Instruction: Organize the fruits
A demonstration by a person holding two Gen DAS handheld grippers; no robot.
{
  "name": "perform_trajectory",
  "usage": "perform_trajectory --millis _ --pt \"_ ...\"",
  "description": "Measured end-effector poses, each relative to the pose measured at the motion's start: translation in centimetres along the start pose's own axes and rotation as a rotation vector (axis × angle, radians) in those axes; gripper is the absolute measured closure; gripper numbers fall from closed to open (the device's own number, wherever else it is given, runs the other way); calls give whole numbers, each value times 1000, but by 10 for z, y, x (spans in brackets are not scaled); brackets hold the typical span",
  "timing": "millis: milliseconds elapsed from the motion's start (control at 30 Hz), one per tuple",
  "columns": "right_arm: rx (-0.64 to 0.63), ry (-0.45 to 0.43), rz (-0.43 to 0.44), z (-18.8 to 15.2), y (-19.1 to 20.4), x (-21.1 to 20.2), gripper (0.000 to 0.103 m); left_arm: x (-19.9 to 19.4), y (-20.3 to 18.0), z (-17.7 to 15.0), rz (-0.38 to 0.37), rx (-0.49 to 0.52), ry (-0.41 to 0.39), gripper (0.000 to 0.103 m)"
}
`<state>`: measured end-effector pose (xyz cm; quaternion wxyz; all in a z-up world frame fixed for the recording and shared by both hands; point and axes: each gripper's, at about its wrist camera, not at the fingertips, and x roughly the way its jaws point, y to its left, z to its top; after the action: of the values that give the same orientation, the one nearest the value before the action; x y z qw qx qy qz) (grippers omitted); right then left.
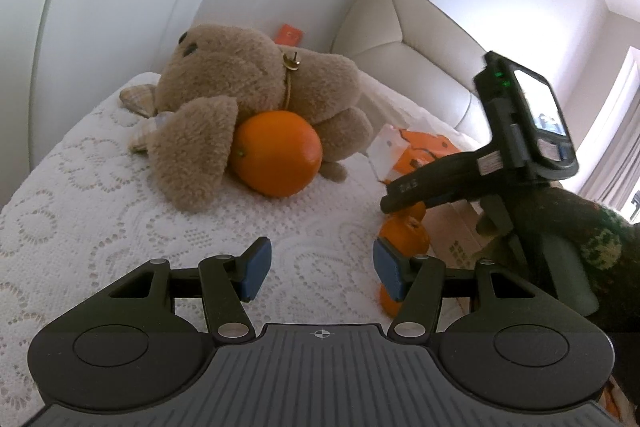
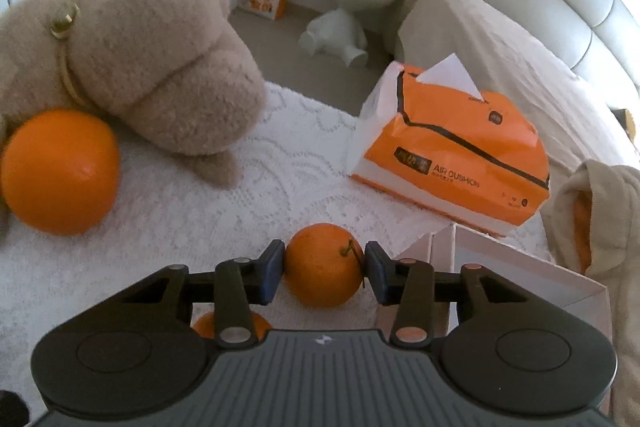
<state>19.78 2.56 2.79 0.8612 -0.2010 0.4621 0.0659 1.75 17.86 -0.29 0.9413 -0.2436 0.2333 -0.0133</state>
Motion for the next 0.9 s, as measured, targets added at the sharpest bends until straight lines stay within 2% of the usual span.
perform_trajectory --millis 133,267,533,667,800,900 --pt "32 -26 55 -7 -5 -18 60 0 0 -1 0 1 2 41" --pt "50 -86 140 -17 -9 -54 60 -1 2 0 3 -12 -7 41" --pt "23 -188 282 -73 1 -123 60 -2 9 3 18 -43 -25 41" --pt "67 -196 334 -109 -2 -135 60 -2 8 3 16 -35 -21 41" --pt "69 -178 334 -146 1 -137 60 -3 9 3 12 -41 -33 41" --pt "85 -146 346 -161 0 -125 60 -1 9 2 12 -40 -24 42"
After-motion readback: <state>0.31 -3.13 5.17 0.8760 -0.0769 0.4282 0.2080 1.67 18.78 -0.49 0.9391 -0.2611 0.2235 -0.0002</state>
